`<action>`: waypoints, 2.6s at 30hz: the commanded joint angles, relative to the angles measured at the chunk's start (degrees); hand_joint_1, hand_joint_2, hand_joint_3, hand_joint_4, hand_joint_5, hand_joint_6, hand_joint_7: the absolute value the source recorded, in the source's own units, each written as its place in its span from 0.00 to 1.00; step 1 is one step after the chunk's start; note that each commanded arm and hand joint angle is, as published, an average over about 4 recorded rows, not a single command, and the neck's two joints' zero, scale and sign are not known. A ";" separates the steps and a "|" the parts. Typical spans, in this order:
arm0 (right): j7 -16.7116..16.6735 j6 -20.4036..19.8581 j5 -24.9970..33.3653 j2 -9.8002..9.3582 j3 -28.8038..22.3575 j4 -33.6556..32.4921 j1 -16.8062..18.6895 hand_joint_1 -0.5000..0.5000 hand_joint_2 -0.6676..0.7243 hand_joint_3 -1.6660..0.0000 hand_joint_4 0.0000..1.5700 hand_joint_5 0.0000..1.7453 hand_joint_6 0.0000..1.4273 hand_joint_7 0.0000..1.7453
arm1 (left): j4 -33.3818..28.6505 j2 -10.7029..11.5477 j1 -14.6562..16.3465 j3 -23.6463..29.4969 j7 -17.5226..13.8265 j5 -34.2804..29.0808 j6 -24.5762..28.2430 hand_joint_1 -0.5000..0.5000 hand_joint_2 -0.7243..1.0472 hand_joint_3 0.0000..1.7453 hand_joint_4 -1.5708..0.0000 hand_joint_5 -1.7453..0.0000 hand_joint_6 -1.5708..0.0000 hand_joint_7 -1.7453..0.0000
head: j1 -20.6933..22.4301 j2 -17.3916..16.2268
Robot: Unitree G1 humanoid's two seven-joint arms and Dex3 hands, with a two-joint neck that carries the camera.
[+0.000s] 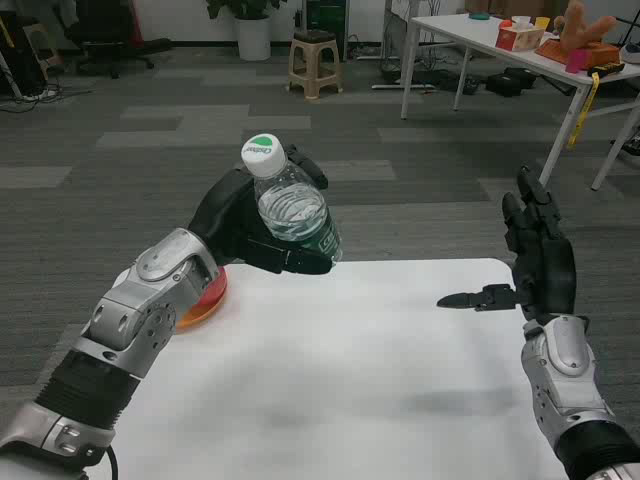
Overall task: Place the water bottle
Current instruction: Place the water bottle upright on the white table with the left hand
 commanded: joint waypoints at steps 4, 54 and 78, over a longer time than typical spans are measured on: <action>-0.19 -0.38 0.15 -0.26 0.24 1.74 -0.11 0.33 0.53 0.95 0.00 0.00 0.00 0.04 | 0.88 -0.87 0.27 1.29 -0.06 0.22 -0.49 1.00 0.80 0.25 0.64 0.00 0.40 0.12 | 0.41 0.02; -0.19 -0.38 0.15 -0.35 0.24 1.41 0.42 0.33 0.55 0.95 0.00 0.00 0.00 0.04 | 23.12 -2.65 -0.28 -3.81 0.40 10.53 -9.72 1.00 0.80 0.25 0.67 0.00 0.40 0.12 | -0.02 -0.60; -0.19 -0.38 0.15 -0.08 0.48 3.54 -0.35 0.33 0.55 0.95 0.00 0.00 0.00 0.04 | 54.94 -5.33 -8.30 -19.67 3.63 -3.75 -28.97 1.00 0.90 0.15 0.70 0.00 0.29 0.12 | -0.68 -1.80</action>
